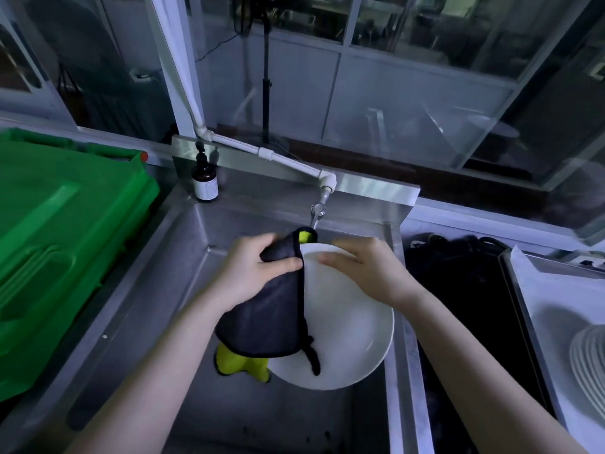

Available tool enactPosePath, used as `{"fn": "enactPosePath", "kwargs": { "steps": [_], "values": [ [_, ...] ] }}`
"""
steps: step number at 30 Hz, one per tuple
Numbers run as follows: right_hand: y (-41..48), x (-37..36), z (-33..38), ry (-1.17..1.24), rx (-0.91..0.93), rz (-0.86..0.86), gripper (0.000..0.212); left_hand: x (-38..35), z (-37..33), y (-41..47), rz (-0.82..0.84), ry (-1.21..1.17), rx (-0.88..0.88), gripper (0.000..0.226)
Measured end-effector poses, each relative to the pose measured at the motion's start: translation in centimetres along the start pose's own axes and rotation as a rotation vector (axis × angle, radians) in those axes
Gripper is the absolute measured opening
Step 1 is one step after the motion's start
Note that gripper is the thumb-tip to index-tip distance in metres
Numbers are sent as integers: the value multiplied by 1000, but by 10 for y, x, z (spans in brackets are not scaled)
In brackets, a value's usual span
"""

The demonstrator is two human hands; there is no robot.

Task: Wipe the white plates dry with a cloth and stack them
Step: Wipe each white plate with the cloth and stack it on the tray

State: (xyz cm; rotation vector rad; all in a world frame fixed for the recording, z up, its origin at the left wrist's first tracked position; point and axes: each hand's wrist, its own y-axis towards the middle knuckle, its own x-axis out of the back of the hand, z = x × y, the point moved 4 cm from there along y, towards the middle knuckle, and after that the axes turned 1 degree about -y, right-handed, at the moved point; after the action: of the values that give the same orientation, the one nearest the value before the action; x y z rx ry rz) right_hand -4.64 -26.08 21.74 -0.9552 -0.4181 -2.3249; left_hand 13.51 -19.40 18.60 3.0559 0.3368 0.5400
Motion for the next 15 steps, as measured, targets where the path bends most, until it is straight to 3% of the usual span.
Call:
{"fn": "enactPosePath", "kwargs": {
  "steps": [2,5,7,8,10,13,15],
  "values": [
    [-3,8,-14,148,-129,-140,47,3,17,-4,-124,-210,155,12],
    [-15,-5,-32,465,-408,-568,42,-15,49,-16,-480,-623,445,25],
    [-28,-38,-31,793,-612,-816,39,-37,60,-25,-663,-788,615,25],
    [-33,-52,-32,883,-675,-863,34,-44,64,-27,-687,-824,669,22],
    [-35,-59,-33,894,-655,-774,27,-44,69,-26,-648,-865,703,21],
    [-37,-33,-34,664,-378,-495,9,-23,75,-17,-610,-773,645,29],
    [-45,-11,-28,421,-171,-402,33,-7,75,-10,-587,-692,605,29]
  ]
}}
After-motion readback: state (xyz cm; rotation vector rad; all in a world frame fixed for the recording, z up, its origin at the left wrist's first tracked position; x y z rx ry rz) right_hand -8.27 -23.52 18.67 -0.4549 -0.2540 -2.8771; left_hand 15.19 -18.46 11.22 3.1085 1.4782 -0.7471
